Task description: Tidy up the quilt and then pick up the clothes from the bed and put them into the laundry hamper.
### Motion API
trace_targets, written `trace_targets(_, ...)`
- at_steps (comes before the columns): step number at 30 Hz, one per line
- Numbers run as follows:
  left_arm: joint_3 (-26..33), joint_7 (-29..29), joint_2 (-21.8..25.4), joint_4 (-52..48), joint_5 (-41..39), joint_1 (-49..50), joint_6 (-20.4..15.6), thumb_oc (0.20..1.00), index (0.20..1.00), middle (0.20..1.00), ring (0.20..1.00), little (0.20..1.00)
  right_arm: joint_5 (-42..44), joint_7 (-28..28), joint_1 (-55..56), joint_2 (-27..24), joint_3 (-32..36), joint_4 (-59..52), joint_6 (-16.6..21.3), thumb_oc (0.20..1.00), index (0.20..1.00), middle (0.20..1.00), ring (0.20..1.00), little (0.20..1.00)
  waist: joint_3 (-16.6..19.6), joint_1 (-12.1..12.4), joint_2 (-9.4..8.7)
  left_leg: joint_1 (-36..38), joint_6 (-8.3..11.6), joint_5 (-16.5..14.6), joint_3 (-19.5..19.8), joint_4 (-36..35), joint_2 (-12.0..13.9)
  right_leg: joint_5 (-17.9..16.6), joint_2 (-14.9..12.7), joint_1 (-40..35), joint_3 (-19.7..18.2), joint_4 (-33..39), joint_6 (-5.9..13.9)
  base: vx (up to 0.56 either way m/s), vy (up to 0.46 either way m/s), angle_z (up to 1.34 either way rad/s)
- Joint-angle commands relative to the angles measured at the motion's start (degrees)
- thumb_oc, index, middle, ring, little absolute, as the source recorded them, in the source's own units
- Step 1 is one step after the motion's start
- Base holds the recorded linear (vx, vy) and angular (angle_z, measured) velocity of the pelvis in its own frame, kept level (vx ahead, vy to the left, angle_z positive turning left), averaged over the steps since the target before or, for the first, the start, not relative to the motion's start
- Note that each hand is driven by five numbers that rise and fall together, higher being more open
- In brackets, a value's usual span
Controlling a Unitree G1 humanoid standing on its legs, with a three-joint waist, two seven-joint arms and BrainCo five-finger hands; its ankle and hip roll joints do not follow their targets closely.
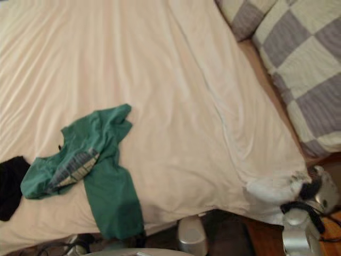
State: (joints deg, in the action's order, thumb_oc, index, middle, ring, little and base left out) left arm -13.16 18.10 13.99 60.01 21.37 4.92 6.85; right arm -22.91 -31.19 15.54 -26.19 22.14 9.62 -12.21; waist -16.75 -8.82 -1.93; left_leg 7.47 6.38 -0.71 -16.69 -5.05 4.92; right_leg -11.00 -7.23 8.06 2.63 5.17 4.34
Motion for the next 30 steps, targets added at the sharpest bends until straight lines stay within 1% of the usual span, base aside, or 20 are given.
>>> trace_targets(1, -0.48, 1.55, 0.47, 1.93, 2.31, -4.53, -0.99, 1.0, 1.0, 1.0, 1.0, 1.0, -4.39, -7.35, -1.94, -1.82, 5.86, -4.75, -1.32, 1.0, 1.0, 1.0, 1.0, 1.0, 2.64, -0.81, 0.35, 0.95, -2.92, -7.35, 0.69, 0.05, 0.39, 6.68, -7.16, 0.14, 2.51, -4.16, 10.2, 0.02, 0.146, -0.14)
trace_targets(3, -0.95, 1.52, -0.2, 1.93, 2.18, -4.46, -1.08, 1.0, 1.0, 1.0, 1.0, 1.0, -3.2, -11.38, -3.27, -1.27, 7.93, -6.01, -1.97, 1.0, 1.0, 1.0, 1.0, 1.0, 3.06, -1.14, -0.04, 1.73, -3.21, -7.91, -0.12, 0.05, 0.0, 5.92, -7.35, 0.27, 1.88, -4.21, 10.66, 0.0, 0.142, -0.3)
trace_targets(4, -0.98, 1.51, -0.2, 1.94, 2.19, -4.51, -1.09, 1.0, 1.0, 1.0, 1.0, 1.0, -3.22, -11.36, -3.19, -1.19, 8.01, -6.18, -2.03, 1.0, 1.0, 1.0, 1.0, 1.0, 3.0, -0.99, -0.05, 1.8, -3.22, -7.94, -0.24, 0.05, -0.01, 5.92, -7.33, 0.29, 1.75, -4.24, 10.66, -0.02, 0.098, -0.46)
trace_targets(5, -1.07, 1.49, -0.36, 2.83, 1.44, -5.01, -0.92, 1.0, 1.0, 1.0, 1.0, 1.0, -2.39, -13.17, -4.7, -1.14, 7.44, -7.55, -1.62, 1.0, 1.0, 1.0, 1.0, 1.0, 2.47, -0.83, -0.19, 2.03, -3.5, -8.11, -0.18, 0.05, 0.27, 6.88, -7.06, 0.61, 1.25, -6.37, 10.66, -0.02, 0.036, -0.35)
trace_targets(7, -0.91, 1.54, -0.04, 2.9, 0.75, -5.58, -0.86, 1.0, 1.0, 1.0, 1.0, 1.0, -2.15, -13.22, -6.16, -1.3, 6.2, -8.77, -0.64, 1.0, 1.0, 1.0, 1.0, 1.0, 1.76, -0.42, -0.31, 1.8, -3.8, -7.68, -0.28, 0.05, 0.17, 8.01, -6.67, 1.57, 1.03, -9.14, 10.57, -0.07, 0.044, -0.23)
trace_targets(8, -1.03, 1.57, 0.17, 3.13, 0.32, -5.94, -0.82, 1.0, 1.0, 1.0, 1.0, 1.0, -1.96, -12.67, -7.53, -1.6, 4.69, -9.38, 0.15, 0.442, 0.442, 0.442, 0.442, 0.442, 1.43, 0.13, -0.13, 1.65, -4.05, -7.87, -0.36, 0.11, 0.25, 9.79, -6.3, 1.32, 1.76, -10.71, 10.05, -0.07, 0.031, -0.08)
trace_targets(9, -0.92, 1.58, 0.19, 3.16, 0.3, -6.04, -0.82, 1.0, 1.0, 1.0, 1.0, 1.0, -1.95, -12.68, -7.72, -1.62, 4.61, -9.29, 0.17, 0.2, 0.2, 0.2, 0.2, 0.2, 1.36, 0.07, -0.27, 1.51, -4.03, -7.58, -0.39, 0.07, 0.18, 9.65, -6.36, 1.56, 1.67, -10.85, 9.99, -0.08, -0.047, -0.19)
trace_targets(10, -1.12, 1.79, 0.87, 2.36, -0.66, -6.24, -0.9, 1.0, 1.0, 1.0, 1.0, 1.0, 0.56, -10.36, -13.97, -3.77, -1.0, -7.4, 2.44, 0.2, 0.2, 0.2, 0.2, 0.2, 0.33, 2.14, -0.6, 1.01, -3.73, -7.02, 0.09, 0.78, 0.03, 11.59, -6.01, 0.16, 3.36, -12.2, 8.67, -0.05, -0.096, -0.27)
trace_targets(11, -1.54, 1.72, 0.94, 2.86, -1.02, -6.31, -0.94, 1.0, 1.0, 1.0, 1.0, 1.0, 1.69, -10.18, -16.93, -5.01, -3.78, -5.04, 2.43, 0.2, 0.2, 0.2, 0.2, 0.2, -0.11, 3.21, -0.49, 0.47, -3.48, -7.16, 0.48, 1.63, 0.12, 11.8, -6.18, -0.18, 4.14, -12.23, 8.66, -0.04, -0.124, -0.35)
trace_targets(13, -1.58, 1.49, 1.06, 2.85, -1.18, -6.57, -1.09, 1.0, 1.0, 1.0, 1.0, 1.0, 2.54, -9.5, -19.32, -6.04, -6.31, -2.11, 2.59, 0.2, 0.2, 0.2, 0.2, 0.2, -0.05, 3.73, -0.55, -0.7, -3.26, -6.9, 0.7, 2.43, 0.07, 11.5, -6.47, -0.43, 4.74, -11.26, 8.33, -0.02, -0.091, -0.01)
trace_targets(14, -2.36, 1.62, 1.38, 2.11, -2.16, -6.85, -1.57, 1.0, 1.0, 1.0, 1.0, 1.0, 4.23, -8.3, -23.73, -8.42, -10.19, 4.42, 2.29, 0.2, 0.2, 0.2, 0.2, 0.2, -1.09, 5.08, -0.27, -3.36, -2.91, -7.06, 1.56, 4.69, 0.26, 11.88, -6.83, -0.39, 5.53, -10.97, 7.91, -0.04, -0.084, 0.46)
trace_targets(15, -2.15, 1.62, 1.32, 2.12, -2.18, -6.98, -1.56, 1.0, 1.0, 1.0, 1.0, 1.0, 4.42, -8.49, -24.3, -8.62, -10.53, 4.99, 2.54, 0.2, 0.2, 0.2, 0.2, 0.2, -0.96, 4.82, -0.31, -3.95, -2.93, -6.89, 1.63, 4.94, 0.23, 11.55, -6.89, -0.02, 5.57, -10.81, 7.82, -0.14, -0.148, 0.64)
trace_targets(16, -3.45, 2.31, 1.57, 1.47, -3.2, -7.72, -1.79, 1.0, 1.0, 1.0, 1.0, 1.0, 7.99, -9.13, -26.64, -7.77, -11.64, 11.34, 2.08, 0.2, 0.2, 0.2, 0.2, 0.2, -3.76, 5.43, 0.57, -7.55, -2.64, -6.81, 2.6, 8.29, 0.56, 11.88, -7.38, 2.65, 6.07, -12.98, 7.2, -0.14, -0.088, 0.49)
trace_targets(18, -4.0, 2.69, 1.54, 1.66, -3.36, -8.36, -1.76, 1.0, 1.0, 1.0, 1.0, 1.0, 9.73, -10.03, -27.15, -6.98, -11.54, 14.2, 2.31, 0.2, 0.2, 0.2, 0.2, 0.2, -4.62, 5.24, 1.04, -9.54, -2.6, -7.25, 2.99, 10.12, 0.68, 12.25, -7.79, 4.52, 6.24, -14.54, 7.06, -0.11, -0.063, 0.37)
trace_targets(19, -4.5, 3.46, 1.5, 2.09, -3.69, -9.16, -1.53, 1.0, 1.0, 1.0, 1.0, 1.0, 12.22, -10.76, -26.72, -4.63, -11.51, 18.11, 2.65, 0.2, 0.2, 0.2, 0.2, 0.2, -6.79, 4.89, 1.85, -11.69, -2.49, -7.96, 3.29, 12.57, 1.01, 12.75, -8.25, 6.45, 6.37, -16.53, 6.92, -0.07, -0.022, 0.42)
trace_targets(20, -4.46, 3.47, 1.52, 2.13, -3.71, -9.25, -1.54, 1.0, 1.0, 1.0, 1.0, 1.0, 12.27, -10.8, -26.86, -4.64, -11.55, 18.24, 2.73, 0.2, 0.2, 0.2, 0.2, 0.2, -6.66, 4.87, 1.77, -12.1, -2.52, -7.79, 3.29, 12.71, 0.96, 12.52, -8.3, 6.78, 6.32, -16.47, 6.86, -0.13, -0.052, 0.37)
trace_targets(21, -4.43, 4.34, 1.45, 2.16, -4.49, -10.2, -1.53, 1.0, 1.0, 1.0, 1.0, 1.0, 13.96, -11.21, -25.97, -2.36, -12.21, 22.61, 3.06, 0.2, 0.2, 0.2, 0.2, 0.2, -8.5, 4.31, 2.09, -14.24, -2.64, -8.8, 3.42, 15.61, 1.67, 13.14, -8.54, 8.58, 6.09, -18.36, 6.63, -0.12, -0.039, 0.17)
trace_targets(23, -4.46, 5.03, 1.37, 2.43, -4.83, -11.13, -1.32, 1.0, 1.0, 1.0, 1.0, 1.0, 14.92, -10.94, -25.25, -0.48, -13.62, 27.18, 3.09, 0.2, 0.2, 0.2, 0.2, 0.2, -9.55, 3.86, 2.04, -15.95, -2.92, -9.56, 3.36, 18.0, 2.26, 13.45, -8.5, 9.94, 5.9, -19.49, 6.31, -0.09, -0.031, -0.11)
trace_targets(28, -4.77, 6.47, 0.95, 3.03, -4.64, -12.05, -0.79, 1.0, 1.0, 1.0, 1.0, 1.0, 15.77, -9.78, -21.09, 4.15, -16.49, 34.25, 3.51, 0.2, 0.2, 0.2, 0.2, 0.2, -9.83, 2.67, 1.59, -15.6, -3.13, -10.34, 2.64, 18.85, 2.65, 13.1, -8.54, 9.97, 5.5, -19.43, 6.3, -0.03, 0.024, -0.08)
trace_targets(30, -5.43, 7.22, 0.29, 2.62, -4.11, -11.5, -0.34, 1.0, 1.0, 1.0, 1.0, 1.0, 17.11, -7.67, -16.59, 7.74, -18.18, 37.64, 3.87, 0.2, 0.2, 0.2, 0.2, 0.2, -8.46, 1.76, 1.03, -13.11, -3.34, -10.32, 1.79, 16.63, 1.69, 11.8, -8.89, 8.01, 5.83, -17.34, 6.93, 0.0, 0.109, 0.0)
